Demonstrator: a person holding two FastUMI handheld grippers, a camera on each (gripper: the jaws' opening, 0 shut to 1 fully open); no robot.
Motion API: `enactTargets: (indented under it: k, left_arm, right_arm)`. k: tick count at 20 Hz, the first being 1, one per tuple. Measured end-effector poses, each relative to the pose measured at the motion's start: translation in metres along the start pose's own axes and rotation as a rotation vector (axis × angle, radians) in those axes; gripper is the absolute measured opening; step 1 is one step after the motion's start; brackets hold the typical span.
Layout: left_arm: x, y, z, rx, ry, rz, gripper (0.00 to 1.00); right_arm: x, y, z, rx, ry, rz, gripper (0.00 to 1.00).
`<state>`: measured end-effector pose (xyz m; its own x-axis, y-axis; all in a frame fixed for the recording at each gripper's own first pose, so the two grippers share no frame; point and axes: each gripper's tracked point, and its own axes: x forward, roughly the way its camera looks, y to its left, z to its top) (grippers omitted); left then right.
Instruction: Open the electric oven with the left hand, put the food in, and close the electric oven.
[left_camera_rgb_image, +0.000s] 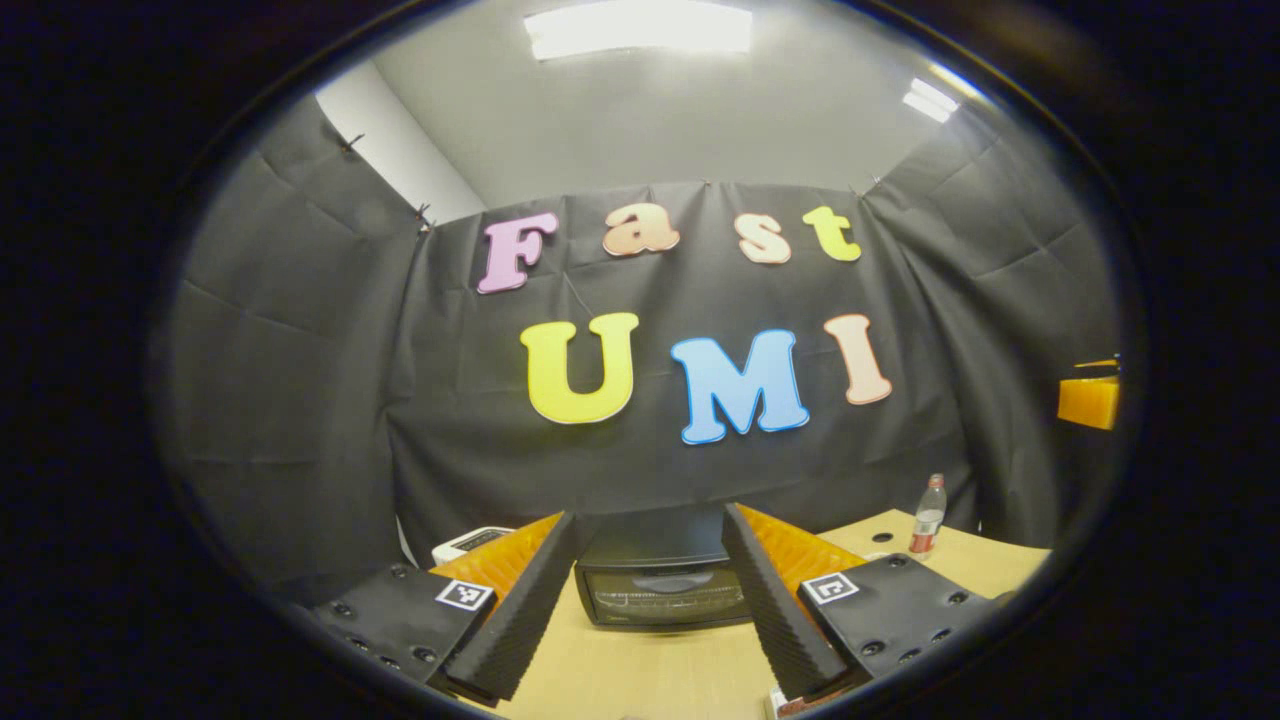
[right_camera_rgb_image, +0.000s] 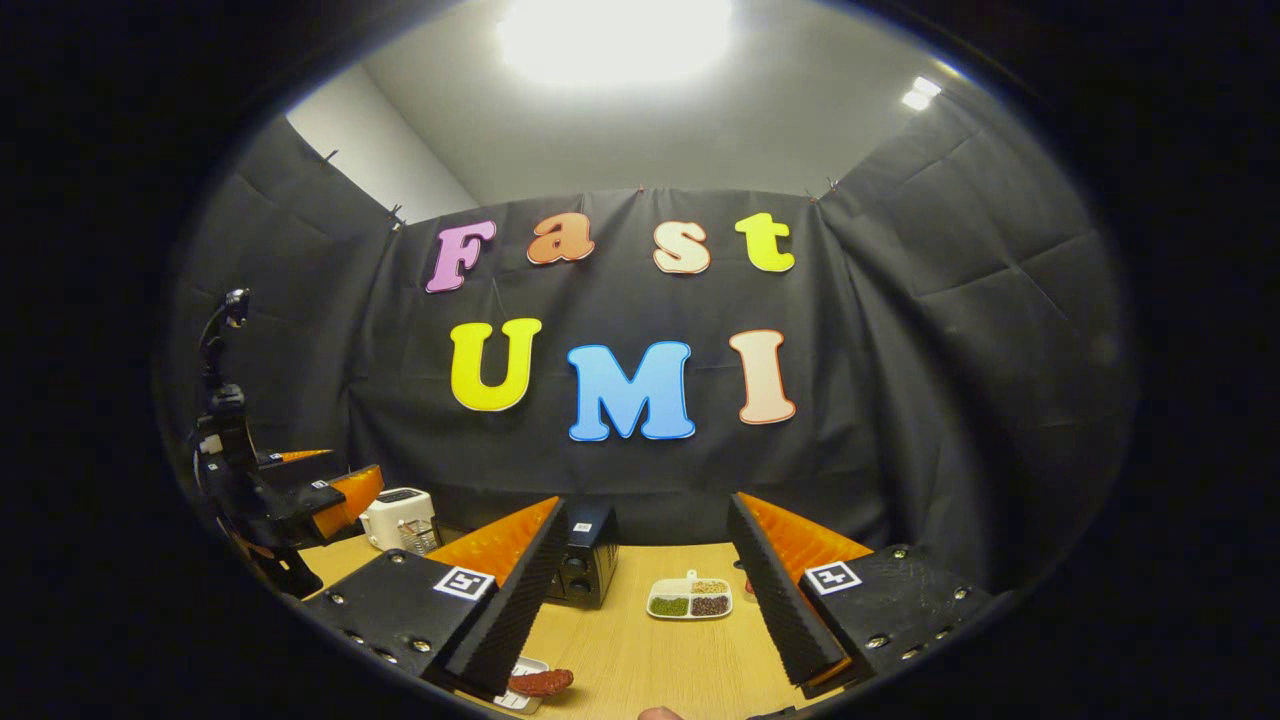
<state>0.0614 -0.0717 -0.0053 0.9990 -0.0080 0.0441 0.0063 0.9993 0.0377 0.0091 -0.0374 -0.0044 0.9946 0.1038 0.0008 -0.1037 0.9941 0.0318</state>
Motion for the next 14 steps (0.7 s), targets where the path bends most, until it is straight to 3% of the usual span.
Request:
enactTargets:
  k: [6,8,11,12,14]
  left_arm:
    - [0.068,-0.006,-0.042,-0.025,0.053,-0.039,0.96]
    - [0.089,-0.005,-0.055,-0.018,0.063,-0.040,1.00]
    - [0.120,-0.014,-0.078,-0.026,0.083,-0.063,0.92]
    - [0.127,-0.017,-0.086,-0.033,0.093,-0.072,0.96]
    - [0.143,-0.023,-0.102,-0.037,0.118,-0.085,0.96]
  right_arm:
    - [0.023,-0.012,0.006,-0.008,-0.005,-0.100,0.97]
    - [0.031,-0.014,0.006,-0.016,0.002,-0.128,0.97]
    - [0.039,-0.018,0.009,-0.047,0.004,-0.175,0.97]
    - [0.039,-0.018,0.011,-0.055,0.000,-0.187,0.97]
    - [0.041,-0.017,0.012,-0.076,0.003,-0.207,0.97]
